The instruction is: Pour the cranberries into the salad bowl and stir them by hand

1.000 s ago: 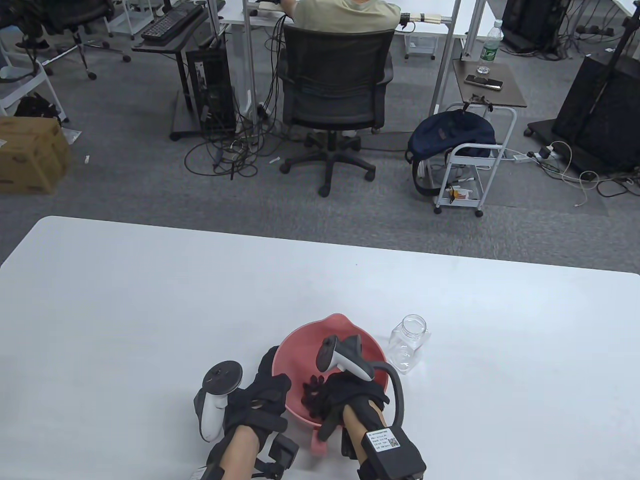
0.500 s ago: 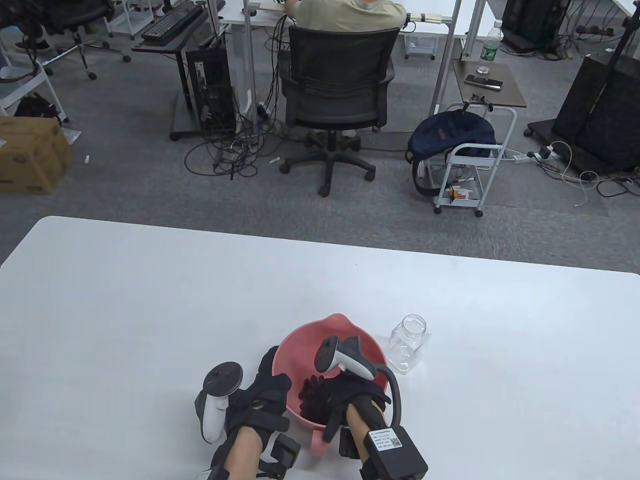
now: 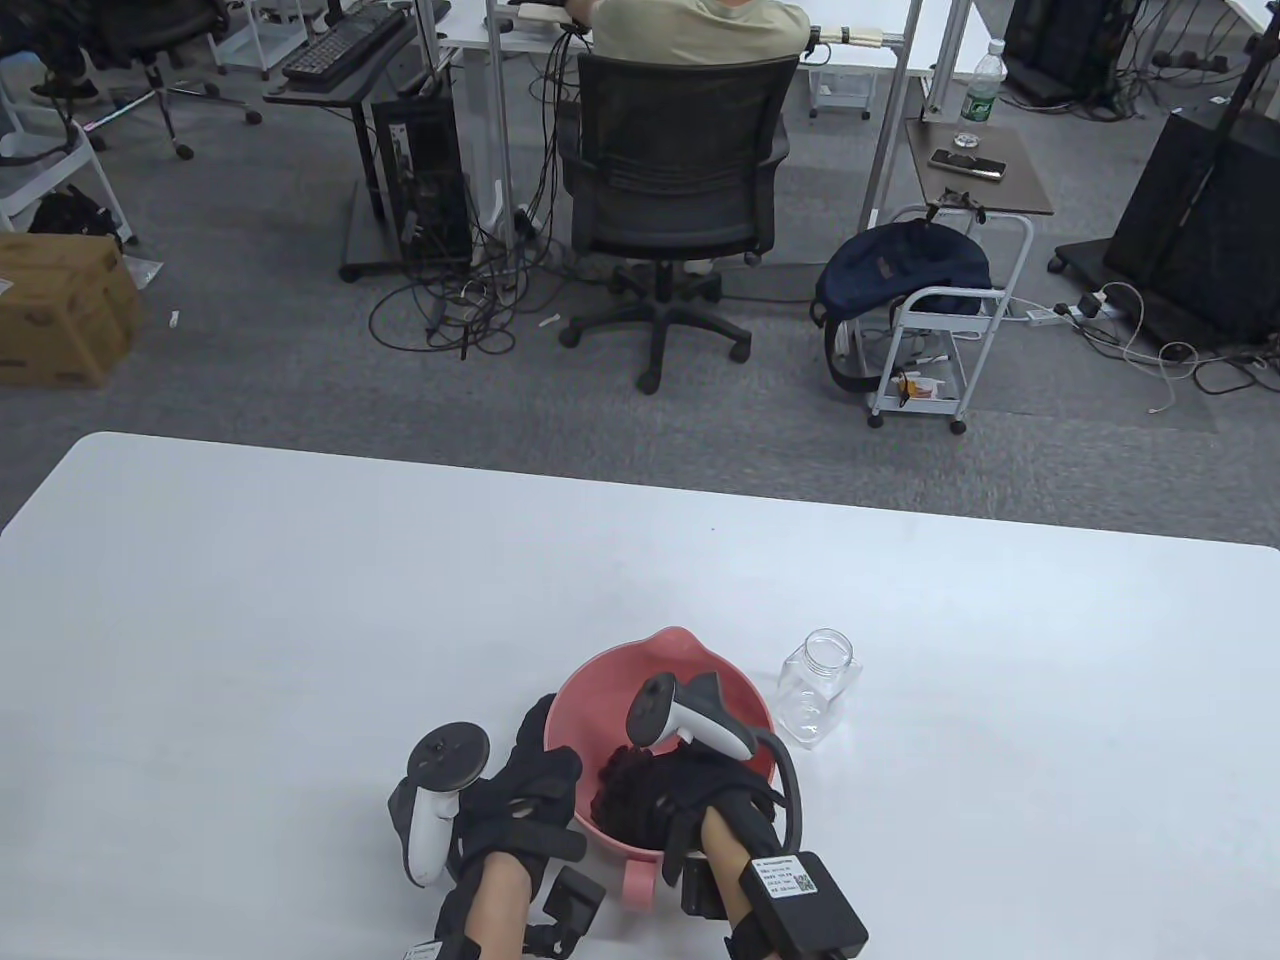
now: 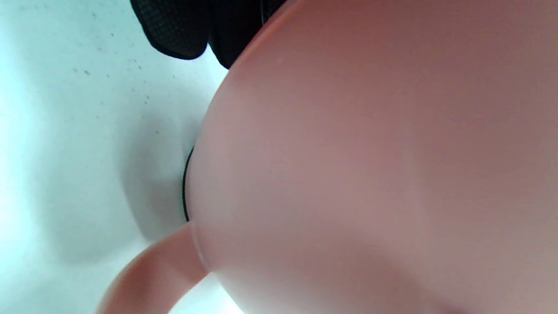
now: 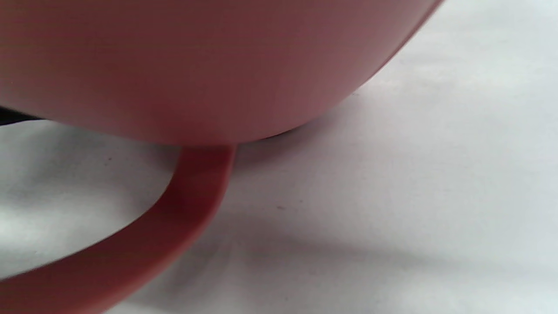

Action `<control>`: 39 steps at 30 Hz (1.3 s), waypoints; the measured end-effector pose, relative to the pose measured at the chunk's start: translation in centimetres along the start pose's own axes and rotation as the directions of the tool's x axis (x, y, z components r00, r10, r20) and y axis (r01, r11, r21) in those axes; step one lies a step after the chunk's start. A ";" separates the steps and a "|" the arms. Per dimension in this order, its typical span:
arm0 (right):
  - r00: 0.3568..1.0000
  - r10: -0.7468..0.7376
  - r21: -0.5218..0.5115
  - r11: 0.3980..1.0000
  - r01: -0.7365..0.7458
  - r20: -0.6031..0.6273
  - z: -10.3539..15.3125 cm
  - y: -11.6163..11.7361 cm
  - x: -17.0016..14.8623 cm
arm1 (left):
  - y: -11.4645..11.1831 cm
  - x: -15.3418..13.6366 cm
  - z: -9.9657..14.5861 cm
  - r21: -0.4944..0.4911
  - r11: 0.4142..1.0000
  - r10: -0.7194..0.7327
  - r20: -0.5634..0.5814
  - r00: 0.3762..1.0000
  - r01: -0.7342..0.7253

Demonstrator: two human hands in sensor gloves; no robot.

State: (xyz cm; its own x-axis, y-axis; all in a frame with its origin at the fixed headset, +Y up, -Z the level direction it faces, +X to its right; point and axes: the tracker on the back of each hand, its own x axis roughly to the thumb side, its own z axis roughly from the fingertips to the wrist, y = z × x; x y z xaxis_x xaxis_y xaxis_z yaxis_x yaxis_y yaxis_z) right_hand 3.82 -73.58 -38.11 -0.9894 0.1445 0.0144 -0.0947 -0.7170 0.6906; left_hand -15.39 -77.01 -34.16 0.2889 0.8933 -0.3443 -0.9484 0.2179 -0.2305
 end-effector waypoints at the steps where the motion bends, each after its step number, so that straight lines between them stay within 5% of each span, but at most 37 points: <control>1: 1.000 -0.005 -0.009 1.000 0.005 0.011 0.1 0.0 0.0 | 0.0 0.0 0.0 -0.001 1.000 -0.001 0.000 1.000 0.001; 23: 0.997 -0.068 -0.021 0.998 0.067 -0.049 -0.2 0.1 -0.5 | 0.0 -0.1 0.1 0.008 1.000 0.010 -0.017 1.000 -0.010; 39: 0.992 0.015 -0.079 0.997 -0.025 -0.125 -0.3 -0.1 -0.7 | 0.0 0.0 0.1 0.003 1.000 0.015 -0.017 1.000 -0.015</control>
State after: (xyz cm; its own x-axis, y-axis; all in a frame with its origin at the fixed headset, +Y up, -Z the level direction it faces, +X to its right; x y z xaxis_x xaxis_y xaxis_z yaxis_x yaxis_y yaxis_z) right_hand 4.46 -73.75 -38.41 -0.9967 0.0472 -0.0660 -0.0784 -0.7724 0.6303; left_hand -15.39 -77.02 -34.06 0.2769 0.8898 -0.3627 -0.9530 0.2059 -0.2224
